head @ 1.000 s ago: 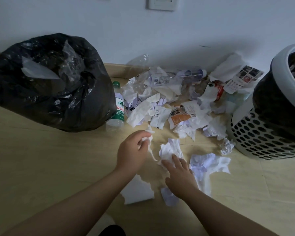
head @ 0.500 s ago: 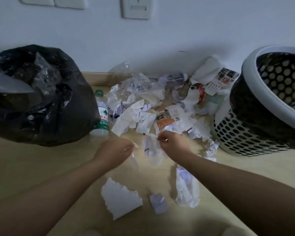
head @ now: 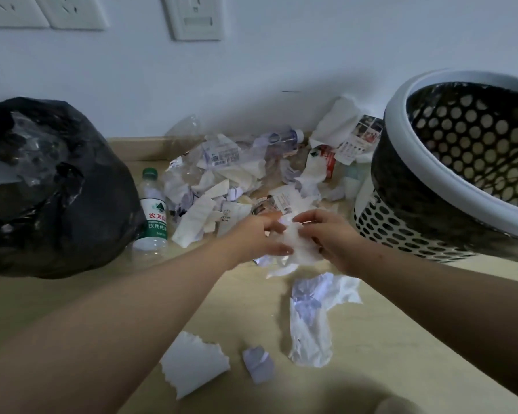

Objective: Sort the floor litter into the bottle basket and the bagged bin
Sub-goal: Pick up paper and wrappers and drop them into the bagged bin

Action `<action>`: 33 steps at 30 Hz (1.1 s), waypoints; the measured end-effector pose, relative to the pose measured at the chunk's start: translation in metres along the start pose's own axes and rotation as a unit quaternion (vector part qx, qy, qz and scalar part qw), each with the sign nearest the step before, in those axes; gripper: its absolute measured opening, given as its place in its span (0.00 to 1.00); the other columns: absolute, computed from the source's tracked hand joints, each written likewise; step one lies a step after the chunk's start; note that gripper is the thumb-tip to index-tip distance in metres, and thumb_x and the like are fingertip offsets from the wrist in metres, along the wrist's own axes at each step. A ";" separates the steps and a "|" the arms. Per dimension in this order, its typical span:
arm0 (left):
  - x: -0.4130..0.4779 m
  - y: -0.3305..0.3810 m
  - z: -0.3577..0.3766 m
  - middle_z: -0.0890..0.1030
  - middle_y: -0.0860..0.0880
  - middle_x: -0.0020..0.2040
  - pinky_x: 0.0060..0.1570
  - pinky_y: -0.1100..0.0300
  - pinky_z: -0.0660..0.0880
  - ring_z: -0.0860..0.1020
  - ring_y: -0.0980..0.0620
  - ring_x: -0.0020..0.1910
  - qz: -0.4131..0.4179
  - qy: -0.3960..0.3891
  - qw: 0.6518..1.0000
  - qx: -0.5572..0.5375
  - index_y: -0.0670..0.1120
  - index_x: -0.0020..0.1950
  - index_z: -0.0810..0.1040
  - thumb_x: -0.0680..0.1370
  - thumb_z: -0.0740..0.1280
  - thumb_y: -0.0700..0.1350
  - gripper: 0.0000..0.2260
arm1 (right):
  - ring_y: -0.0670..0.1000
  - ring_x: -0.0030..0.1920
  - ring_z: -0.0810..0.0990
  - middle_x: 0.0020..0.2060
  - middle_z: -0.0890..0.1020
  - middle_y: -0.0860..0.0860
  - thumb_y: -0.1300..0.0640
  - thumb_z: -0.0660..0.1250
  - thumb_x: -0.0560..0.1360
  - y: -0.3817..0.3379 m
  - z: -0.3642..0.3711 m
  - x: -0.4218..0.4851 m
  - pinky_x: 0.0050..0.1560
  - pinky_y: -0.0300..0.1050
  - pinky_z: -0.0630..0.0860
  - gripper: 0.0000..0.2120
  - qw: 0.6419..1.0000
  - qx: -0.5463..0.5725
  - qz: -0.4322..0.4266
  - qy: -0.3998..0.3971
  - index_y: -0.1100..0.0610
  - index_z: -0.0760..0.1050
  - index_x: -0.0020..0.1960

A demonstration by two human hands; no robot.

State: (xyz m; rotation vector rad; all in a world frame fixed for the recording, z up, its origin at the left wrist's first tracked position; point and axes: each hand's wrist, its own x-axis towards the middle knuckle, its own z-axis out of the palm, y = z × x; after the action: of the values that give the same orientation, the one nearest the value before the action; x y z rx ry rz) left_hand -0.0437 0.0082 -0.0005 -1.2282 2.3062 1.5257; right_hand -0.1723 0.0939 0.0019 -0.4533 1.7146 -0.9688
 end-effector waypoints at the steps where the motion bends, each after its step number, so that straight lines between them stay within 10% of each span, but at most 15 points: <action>1: -0.002 -0.003 0.005 0.74 0.49 0.63 0.45 0.65 0.70 0.72 0.55 0.52 0.003 -0.019 1.000 -0.007 0.48 0.65 0.75 0.69 0.75 0.47 0.25 | 0.50 0.40 0.75 0.42 0.77 0.54 0.68 0.59 0.77 0.006 -0.001 -0.002 0.37 0.42 0.73 0.11 1.000 0.015 0.012 -0.022 0.54 0.75 0.44; 9: 0.001 -0.022 0.007 0.75 0.54 0.37 0.34 0.69 0.68 0.73 0.54 0.41 -0.003 0.055 0.998 -0.023 0.49 0.48 0.80 0.77 0.67 0.46 0.03 | 0.48 0.35 0.76 0.37 0.79 0.51 0.66 0.62 0.76 0.002 0.016 0.006 0.37 0.39 0.71 0.09 0.997 0.046 0.002 -0.068 0.54 0.75 0.44; 12: 0.002 -0.030 0.008 0.74 0.50 0.35 0.30 0.64 0.68 0.72 0.52 0.34 -0.092 0.072 0.979 -0.166 0.48 0.38 0.76 0.78 0.64 0.47 0.09 | 0.50 0.42 0.75 0.46 0.77 0.50 0.62 0.65 0.75 0.011 0.010 0.009 0.41 0.42 0.71 0.10 0.999 -0.041 0.008 -0.022 0.50 0.73 0.53; 17: -0.004 -0.027 0.009 0.79 0.49 0.39 0.39 0.60 0.74 0.77 0.52 0.37 -0.137 0.050 0.910 -0.388 0.45 0.46 0.76 0.80 0.63 0.45 0.06 | 0.50 0.41 0.74 0.46 0.77 0.52 0.62 0.67 0.74 0.030 0.009 0.001 0.41 0.43 0.70 0.20 0.980 -0.049 0.079 -0.176 0.47 0.68 0.62; 25: 0.000 -0.042 -0.003 0.78 0.44 0.51 0.48 0.56 0.73 0.76 0.45 0.48 -0.144 0.107 0.948 -0.262 0.44 0.52 0.77 0.79 0.63 0.49 0.09 | 0.48 0.33 0.75 0.37 0.77 0.52 0.61 0.65 0.76 0.038 0.021 0.008 0.35 0.38 0.72 0.07 0.995 -0.055 0.052 -0.071 0.53 0.74 0.53; 33: -0.002 -0.064 -0.003 0.72 0.46 0.35 0.38 0.58 0.65 0.69 0.48 0.37 -0.156 0.122 0.976 -0.091 0.43 0.34 0.71 0.78 0.65 0.47 0.14 | 0.47 0.32 0.74 0.35 0.76 0.49 0.57 0.64 0.78 0.038 0.028 0.007 0.34 0.36 0.71 0.07 0.992 -0.108 0.037 -0.044 0.52 0.74 0.41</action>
State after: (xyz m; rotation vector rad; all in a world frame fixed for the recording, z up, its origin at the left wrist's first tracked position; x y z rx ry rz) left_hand 0.0022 -0.0035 -0.0443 -1.8195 2.0066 1.5721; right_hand -0.1431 0.1014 -0.0351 -0.5614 1.7508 -0.7022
